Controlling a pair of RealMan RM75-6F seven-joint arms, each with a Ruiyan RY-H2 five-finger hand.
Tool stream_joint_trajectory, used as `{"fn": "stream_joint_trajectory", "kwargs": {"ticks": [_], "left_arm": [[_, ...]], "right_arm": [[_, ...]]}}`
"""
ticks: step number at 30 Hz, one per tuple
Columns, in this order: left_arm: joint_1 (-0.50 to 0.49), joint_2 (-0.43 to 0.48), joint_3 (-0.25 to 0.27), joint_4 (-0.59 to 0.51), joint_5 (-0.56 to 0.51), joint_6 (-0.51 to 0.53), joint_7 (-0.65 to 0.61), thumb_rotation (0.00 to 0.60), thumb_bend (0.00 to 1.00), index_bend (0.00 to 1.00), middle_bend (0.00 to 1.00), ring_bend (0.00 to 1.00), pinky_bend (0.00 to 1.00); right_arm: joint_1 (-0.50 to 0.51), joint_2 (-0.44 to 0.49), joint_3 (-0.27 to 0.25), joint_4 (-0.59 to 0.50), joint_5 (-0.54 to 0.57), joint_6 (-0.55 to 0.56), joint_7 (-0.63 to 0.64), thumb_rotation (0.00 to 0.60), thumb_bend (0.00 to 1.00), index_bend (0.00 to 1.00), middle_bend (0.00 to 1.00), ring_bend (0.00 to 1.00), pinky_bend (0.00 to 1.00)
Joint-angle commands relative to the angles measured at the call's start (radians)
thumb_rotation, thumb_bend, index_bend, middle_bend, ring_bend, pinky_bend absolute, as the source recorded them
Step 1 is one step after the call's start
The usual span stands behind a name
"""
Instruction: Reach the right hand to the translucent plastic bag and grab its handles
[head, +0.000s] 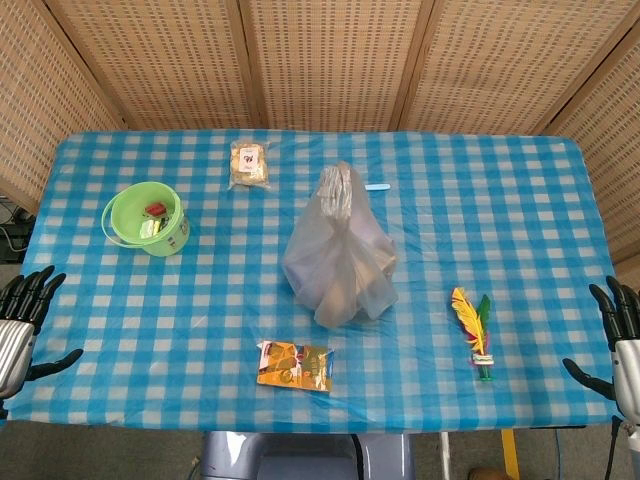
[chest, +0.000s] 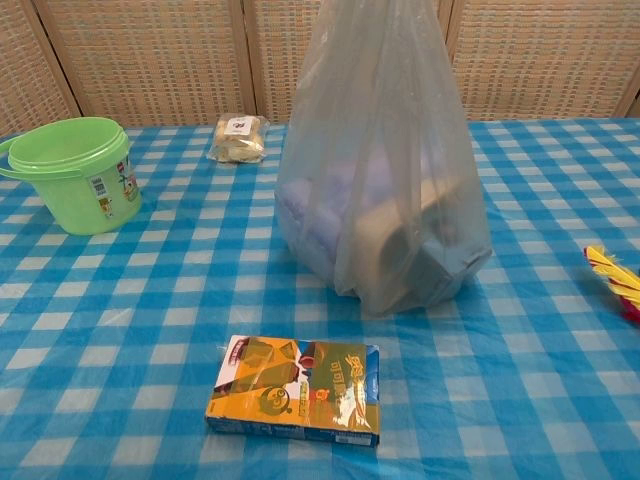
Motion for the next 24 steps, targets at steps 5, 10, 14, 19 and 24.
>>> {"fn": "stream_joint_trajectory", "kwargs": {"ticks": [5, 10, 14, 19, 24], "left_arm": [[-0.008, 0.001, -0.002, -0.002, -0.010, -0.019, -0.004, 0.600, 0.00, 0.00, 0.00, 0.00, 0.00], [-0.015, -0.006, -0.004, 0.006, 0.000, -0.020, -0.008, 0.600, 0.00, 0.00, 0.00, 0.00, 0.00], [-0.029, -0.008, -0.010, 0.013, 0.001, -0.034, -0.021, 0.600, 0.00, 0.00, 0.00, 0.00, 0.00], [-0.048, -0.013, -0.019, 0.020, -0.036, -0.079, -0.022, 0.600, 0.00, 0.00, 0.00, 0.00, 0.00], [-0.061, -0.012, -0.029, 0.025, -0.066, -0.108, -0.035, 0.600, 0.00, 0.00, 0.00, 0.00, 0.00]], "right_arm": [[0.005, 0.004, -0.002, -0.001, 0.009, -0.018, 0.004, 0.600, 0.00, 0.00, 0.00, 0.00, 0.00], [0.043, 0.030, 0.004, -0.028, 0.002, -0.076, 0.035, 0.600, 0.00, 0.00, 0.00, 0.00, 0.00], [0.159, 0.141, 0.036, -0.112, -0.007, -0.246, 0.276, 0.600, 0.00, 0.00, 0.00, 0.00, 0.00], [0.321, 0.263, 0.084, -0.136, -0.055, -0.437, 0.648, 0.600, 0.00, 0.00, 0.00, 0.00, 0.00], [0.461, 0.321, 0.121, -0.152, -0.113, -0.563, 0.920, 0.600, 0.00, 0.00, 0.00, 0.00, 0.00]]}}
